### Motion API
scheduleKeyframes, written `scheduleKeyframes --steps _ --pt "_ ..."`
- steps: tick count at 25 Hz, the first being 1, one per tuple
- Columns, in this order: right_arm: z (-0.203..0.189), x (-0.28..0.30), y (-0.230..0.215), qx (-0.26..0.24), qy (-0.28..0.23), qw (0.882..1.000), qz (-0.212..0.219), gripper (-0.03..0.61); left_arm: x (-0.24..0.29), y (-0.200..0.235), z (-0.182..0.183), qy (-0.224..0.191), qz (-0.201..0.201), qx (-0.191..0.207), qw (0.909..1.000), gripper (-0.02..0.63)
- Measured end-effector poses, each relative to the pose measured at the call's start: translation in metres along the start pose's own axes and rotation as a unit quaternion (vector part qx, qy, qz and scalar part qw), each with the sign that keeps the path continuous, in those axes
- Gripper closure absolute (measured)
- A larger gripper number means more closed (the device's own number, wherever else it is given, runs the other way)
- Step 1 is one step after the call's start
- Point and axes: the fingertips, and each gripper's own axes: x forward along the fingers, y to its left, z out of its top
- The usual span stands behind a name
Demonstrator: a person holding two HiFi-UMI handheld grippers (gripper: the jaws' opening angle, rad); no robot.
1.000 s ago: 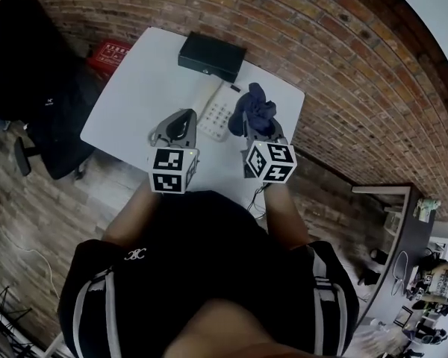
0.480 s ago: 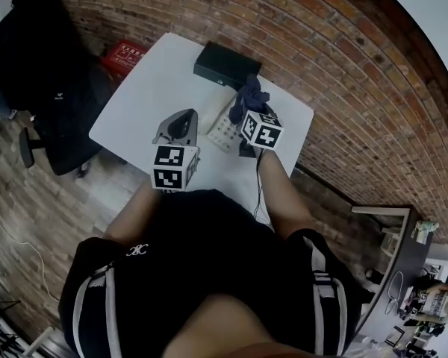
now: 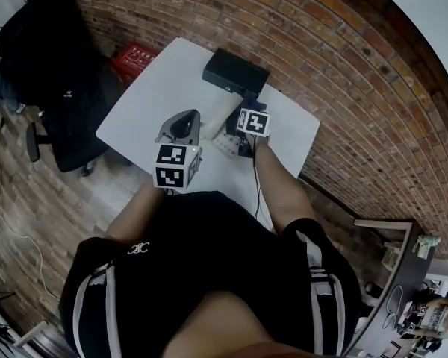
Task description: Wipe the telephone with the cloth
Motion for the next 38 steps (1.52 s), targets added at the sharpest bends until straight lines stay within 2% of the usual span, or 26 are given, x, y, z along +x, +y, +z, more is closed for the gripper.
scheduleKeyframes --steps 2,4,7,9,15,19,24,29,32,35,38 --pt "-0.010 0.006 -0.001 -0.023 0.018 1.000 -0.002 0.508 -0.002 0.003 -0.001 0.002 0.004 -0.003 1.0000 0.621" --pt "-0.014 0.008 0.000 -0.067 0.021 0.998 -0.003 0.508 -0.004 0.005 -0.004 0.006 0.007 -0.006 0.9999 0.621" --pt "-0.019 0.013 0.007 -0.156 0.034 0.987 -0.004 0.508 -0.003 0.005 -0.008 0.011 0.010 -0.015 0.9998 0.621" --pt "-0.020 0.015 0.010 -0.183 0.044 0.982 0.001 0.508 -0.002 0.004 -0.011 0.013 0.009 -0.025 0.9996 0.621" --pt "-0.022 0.014 0.019 -0.201 0.077 0.976 0.006 0.508 -0.001 0.005 -0.014 0.015 0.013 -0.035 0.9992 0.621" --pt "-0.035 0.011 0.035 -0.195 0.090 0.976 0.041 0.505 0.000 0.005 -0.012 0.012 0.014 -0.044 0.9988 0.621" --pt "-0.057 -0.002 0.051 -0.200 0.105 0.970 0.086 0.505 -0.003 0.005 -0.025 0.022 0.017 -0.054 0.9981 0.621" --pt "-0.072 -0.009 0.073 -0.216 0.087 0.966 0.109 0.502 -0.006 0.017 -0.028 0.022 0.024 -0.087 0.9957 0.621" --pt "-0.079 -0.013 0.087 -0.209 0.075 0.965 0.139 0.500 -0.005 0.019 -0.027 0.019 0.027 -0.094 0.9950 0.621" --pt "-0.080 -0.014 0.082 -0.206 0.058 0.969 0.127 0.502 -0.001 0.016 -0.029 0.023 0.024 -0.094 0.9951 0.621" --pt "-0.075 -0.015 0.073 -0.178 0.056 0.976 0.115 0.502 0.002 0.015 -0.031 0.028 0.019 -0.089 0.9955 0.621"
